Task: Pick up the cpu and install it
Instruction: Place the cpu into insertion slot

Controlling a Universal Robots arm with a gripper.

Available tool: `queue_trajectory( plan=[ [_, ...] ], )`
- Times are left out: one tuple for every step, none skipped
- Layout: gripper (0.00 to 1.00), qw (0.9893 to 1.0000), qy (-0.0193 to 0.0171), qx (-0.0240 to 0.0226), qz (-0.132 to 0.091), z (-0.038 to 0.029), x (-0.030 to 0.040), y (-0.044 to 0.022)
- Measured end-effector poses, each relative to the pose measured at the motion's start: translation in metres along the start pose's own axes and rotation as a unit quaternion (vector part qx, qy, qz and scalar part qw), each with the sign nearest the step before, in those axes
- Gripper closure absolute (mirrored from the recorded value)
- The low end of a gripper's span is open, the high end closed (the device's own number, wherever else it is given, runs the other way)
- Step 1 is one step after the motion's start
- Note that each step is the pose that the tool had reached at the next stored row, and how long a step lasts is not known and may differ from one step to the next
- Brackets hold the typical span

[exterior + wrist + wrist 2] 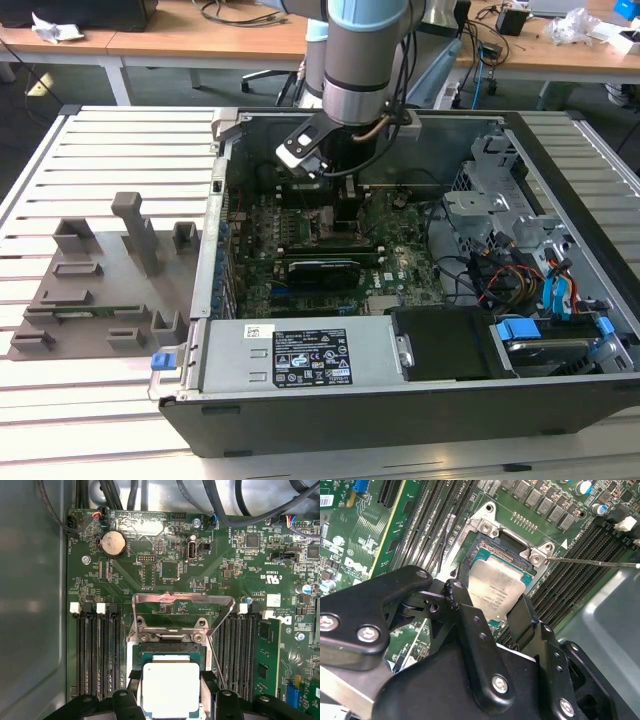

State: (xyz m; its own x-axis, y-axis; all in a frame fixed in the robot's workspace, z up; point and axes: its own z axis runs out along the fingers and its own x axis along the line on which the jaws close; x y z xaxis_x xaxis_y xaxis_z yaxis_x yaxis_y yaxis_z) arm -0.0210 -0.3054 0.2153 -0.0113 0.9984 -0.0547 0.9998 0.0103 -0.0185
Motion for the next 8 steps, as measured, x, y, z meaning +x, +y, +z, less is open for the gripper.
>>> queue_trajectory(
  plan=[
    [0.45,1.0,0.0,0.0,0.0,0.0003,0.0,0.0],
    [0.45,1.0,0.0,0.0,0.0,0.0006,0.0001,0.0],
    [0.45,1.0,0.0,0.0,0.0,0.001,0.0001,0.0],
    [0.45,1.0,0.0005,-0.0001,0.0,0.0013,-0.0002,0.0002],
    [0.45,1.0,0.0002,0.0,0.0,0.0012,-0.0002,0.0002],
    [0.45,1.0,0.0001,0.0,0.0,0.0013,-0.0002,0.0001],
    [0.45,1.0,0.0002,-0.0001,0.0,0.0016,-0.0002,0.0001],
    [0.45,1.0,0.0003,-0.0001,0.0,0.0024,-0.0001,0.0002]
  ],
)
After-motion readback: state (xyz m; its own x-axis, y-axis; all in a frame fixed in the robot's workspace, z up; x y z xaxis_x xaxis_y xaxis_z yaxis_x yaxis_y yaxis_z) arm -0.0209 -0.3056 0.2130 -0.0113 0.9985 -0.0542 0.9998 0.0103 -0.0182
